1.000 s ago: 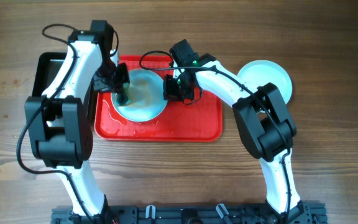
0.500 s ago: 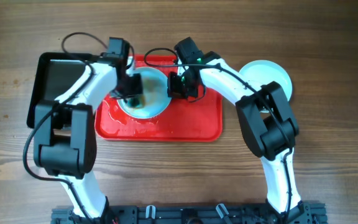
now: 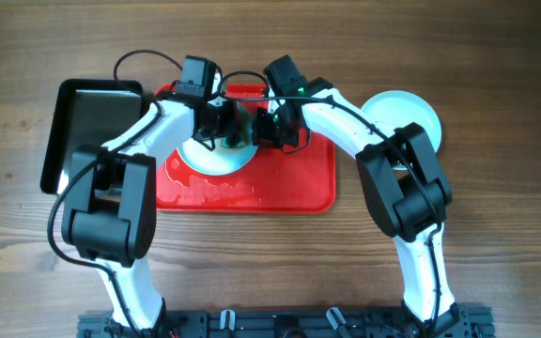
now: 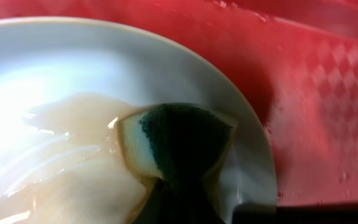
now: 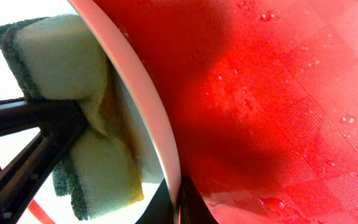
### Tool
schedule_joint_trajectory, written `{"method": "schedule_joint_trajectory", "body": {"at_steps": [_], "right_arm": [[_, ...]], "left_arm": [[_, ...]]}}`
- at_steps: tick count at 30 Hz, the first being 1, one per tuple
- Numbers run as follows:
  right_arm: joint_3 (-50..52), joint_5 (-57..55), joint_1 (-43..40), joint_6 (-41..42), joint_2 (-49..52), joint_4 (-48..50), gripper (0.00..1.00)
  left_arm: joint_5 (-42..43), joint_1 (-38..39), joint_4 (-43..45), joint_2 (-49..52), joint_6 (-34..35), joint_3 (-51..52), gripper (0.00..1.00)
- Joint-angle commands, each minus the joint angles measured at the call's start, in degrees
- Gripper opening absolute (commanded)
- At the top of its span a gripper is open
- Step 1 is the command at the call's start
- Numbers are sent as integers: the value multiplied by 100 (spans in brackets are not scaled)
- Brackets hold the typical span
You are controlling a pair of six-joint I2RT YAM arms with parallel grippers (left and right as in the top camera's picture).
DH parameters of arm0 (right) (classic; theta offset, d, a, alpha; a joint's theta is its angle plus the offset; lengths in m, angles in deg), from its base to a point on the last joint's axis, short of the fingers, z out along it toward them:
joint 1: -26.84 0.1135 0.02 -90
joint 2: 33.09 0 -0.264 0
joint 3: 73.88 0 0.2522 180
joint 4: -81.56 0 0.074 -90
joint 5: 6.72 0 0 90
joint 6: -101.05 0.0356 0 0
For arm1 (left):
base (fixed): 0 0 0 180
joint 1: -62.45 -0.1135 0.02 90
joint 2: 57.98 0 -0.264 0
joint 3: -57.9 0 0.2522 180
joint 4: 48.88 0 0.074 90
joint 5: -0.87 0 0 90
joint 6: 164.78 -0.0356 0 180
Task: Clean dirty plates on tray and stack at the side
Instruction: 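Scrub the held plate with the sponge in the left gripper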
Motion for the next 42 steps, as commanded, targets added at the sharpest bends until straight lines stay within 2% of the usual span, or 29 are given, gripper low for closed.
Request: {"method": "schedule_joint_trajectory", "body": {"at_steps": [1, 6, 9, 13, 14, 15, 17, 19, 22, 27, 34, 38, 42], "right_arm": [[55, -15, 136, -129, 203, -66, 4], [55, -15, 136, -129, 203, -79, 4], [55, 7, 136, -155, 203, -79, 4], [55, 9, 136, -170, 203, -81, 4], [55, 15, 136, -170, 203, -81, 4], [55, 24, 136, -168, 203, -76, 4], [55, 24, 136, -170, 203, -70, 4], [55, 26, 136, -168, 203, -70, 4], [55, 24, 136, -170, 203, -68, 4], [55, 24, 136, -168, 203, -70, 4], [55, 24, 136, -170, 203, -72, 4], [55, 24, 136, -175, 203, -70, 4], [55, 22, 136, -170, 203, -79, 4]], "left_arm": [[-2225, -146, -332, 205, 1220, 92, 4], [-2356, -586, -1056, 203, 1325, 90, 4], [-2050, -715, -1469, 203, 1119, 87, 4], [-999, -669, -2052, 203, -7, 87, 4], [-522, -669, -2273, 203, -328, 87, 4], [901, -678, -2667, 203, -1165, 87, 4], [1843, -675, -2876, 203, -1681, 87, 4], [2540, -673, -2946, 203, -1932, 87, 4], [2767, -640, -2806, 203, -1932, 87, 4], [2579, -634, -1930, 203, -1764, 87, 4], [254, -636, -341, 205, 31, 87, 4], [-1307, -638, -216, 203, 1110, 87, 4], [-2046, -636, -776, 192, 1576, 85, 4]]}}
